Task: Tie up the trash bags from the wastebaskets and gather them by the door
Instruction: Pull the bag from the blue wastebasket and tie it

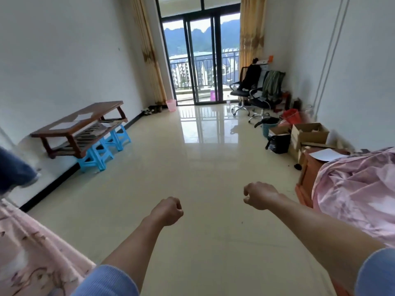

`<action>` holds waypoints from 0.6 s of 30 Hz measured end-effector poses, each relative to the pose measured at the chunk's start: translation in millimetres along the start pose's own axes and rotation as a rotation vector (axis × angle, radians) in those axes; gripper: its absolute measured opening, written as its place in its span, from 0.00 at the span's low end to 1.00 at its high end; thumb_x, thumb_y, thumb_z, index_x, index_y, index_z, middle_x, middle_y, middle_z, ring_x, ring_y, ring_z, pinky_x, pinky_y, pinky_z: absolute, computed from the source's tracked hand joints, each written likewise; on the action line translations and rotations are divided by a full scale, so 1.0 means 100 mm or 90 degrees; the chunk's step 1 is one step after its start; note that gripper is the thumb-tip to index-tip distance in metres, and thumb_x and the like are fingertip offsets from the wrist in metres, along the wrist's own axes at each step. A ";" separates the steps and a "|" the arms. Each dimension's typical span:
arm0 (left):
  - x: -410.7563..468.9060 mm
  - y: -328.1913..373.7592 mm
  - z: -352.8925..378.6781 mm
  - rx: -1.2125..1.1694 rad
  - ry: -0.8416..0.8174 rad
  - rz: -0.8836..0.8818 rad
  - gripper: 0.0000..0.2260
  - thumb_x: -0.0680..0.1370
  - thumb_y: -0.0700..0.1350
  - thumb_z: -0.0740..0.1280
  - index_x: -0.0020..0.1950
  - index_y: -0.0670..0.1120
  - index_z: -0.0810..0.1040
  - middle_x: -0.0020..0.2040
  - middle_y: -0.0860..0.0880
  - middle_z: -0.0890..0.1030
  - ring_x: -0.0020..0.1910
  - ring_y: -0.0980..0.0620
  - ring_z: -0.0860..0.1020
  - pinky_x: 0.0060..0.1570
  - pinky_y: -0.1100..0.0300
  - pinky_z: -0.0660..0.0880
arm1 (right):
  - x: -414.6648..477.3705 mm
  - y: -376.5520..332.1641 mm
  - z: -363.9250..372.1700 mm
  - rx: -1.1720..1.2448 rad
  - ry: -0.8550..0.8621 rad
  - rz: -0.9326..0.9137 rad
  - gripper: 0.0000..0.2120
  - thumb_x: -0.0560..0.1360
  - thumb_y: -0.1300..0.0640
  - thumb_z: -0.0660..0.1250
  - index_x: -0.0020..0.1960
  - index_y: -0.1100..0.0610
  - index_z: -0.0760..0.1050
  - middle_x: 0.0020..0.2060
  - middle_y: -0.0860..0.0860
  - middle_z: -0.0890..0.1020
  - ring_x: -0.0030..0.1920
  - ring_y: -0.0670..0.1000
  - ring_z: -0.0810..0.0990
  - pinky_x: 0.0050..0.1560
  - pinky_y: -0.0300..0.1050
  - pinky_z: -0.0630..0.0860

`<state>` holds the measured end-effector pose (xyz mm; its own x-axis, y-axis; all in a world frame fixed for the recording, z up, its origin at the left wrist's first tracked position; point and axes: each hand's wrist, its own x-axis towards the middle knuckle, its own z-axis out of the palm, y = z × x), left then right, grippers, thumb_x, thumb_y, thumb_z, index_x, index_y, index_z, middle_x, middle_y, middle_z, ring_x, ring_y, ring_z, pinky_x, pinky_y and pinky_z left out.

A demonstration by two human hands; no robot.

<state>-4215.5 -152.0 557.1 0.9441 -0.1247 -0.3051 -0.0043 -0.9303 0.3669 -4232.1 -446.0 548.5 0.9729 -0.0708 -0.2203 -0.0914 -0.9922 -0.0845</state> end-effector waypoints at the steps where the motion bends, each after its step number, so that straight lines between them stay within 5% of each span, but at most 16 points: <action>1: 0.29 0.07 -0.14 0.003 0.003 0.010 0.08 0.76 0.46 0.66 0.52 0.46 0.80 0.56 0.44 0.81 0.54 0.46 0.79 0.51 0.59 0.73 | 0.22 0.03 -0.09 0.013 0.003 0.011 0.15 0.77 0.46 0.62 0.60 0.50 0.76 0.58 0.51 0.79 0.56 0.55 0.79 0.51 0.46 0.73; 9: 2.42 0.89 -0.41 0.012 -0.058 0.105 0.08 0.76 0.47 0.65 0.52 0.46 0.80 0.52 0.44 0.83 0.51 0.45 0.80 0.51 0.57 0.76 | 2.07 0.60 -0.43 0.021 -0.025 0.101 0.15 0.77 0.46 0.62 0.61 0.50 0.75 0.59 0.51 0.78 0.56 0.54 0.78 0.50 0.45 0.72; 18: 4.93 1.56 -0.93 0.000 -0.057 0.086 0.08 0.77 0.46 0.65 0.51 0.45 0.80 0.51 0.43 0.83 0.51 0.45 0.81 0.49 0.58 0.76 | 4.69 1.30 -1.00 0.017 -0.046 0.118 0.17 0.78 0.45 0.62 0.63 0.51 0.74 0.61 0.52 0.77 0.59 0.53 0.77 0.54 0.45 0.72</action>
<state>-3720.1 -326.5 545.9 0.9015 -0.2795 -0.3303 -0.1295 -0.9027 0.4104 -3766.6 -618.5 531.6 0.9211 -0.2440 -0.3034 -0.2744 -0.9597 -0.0614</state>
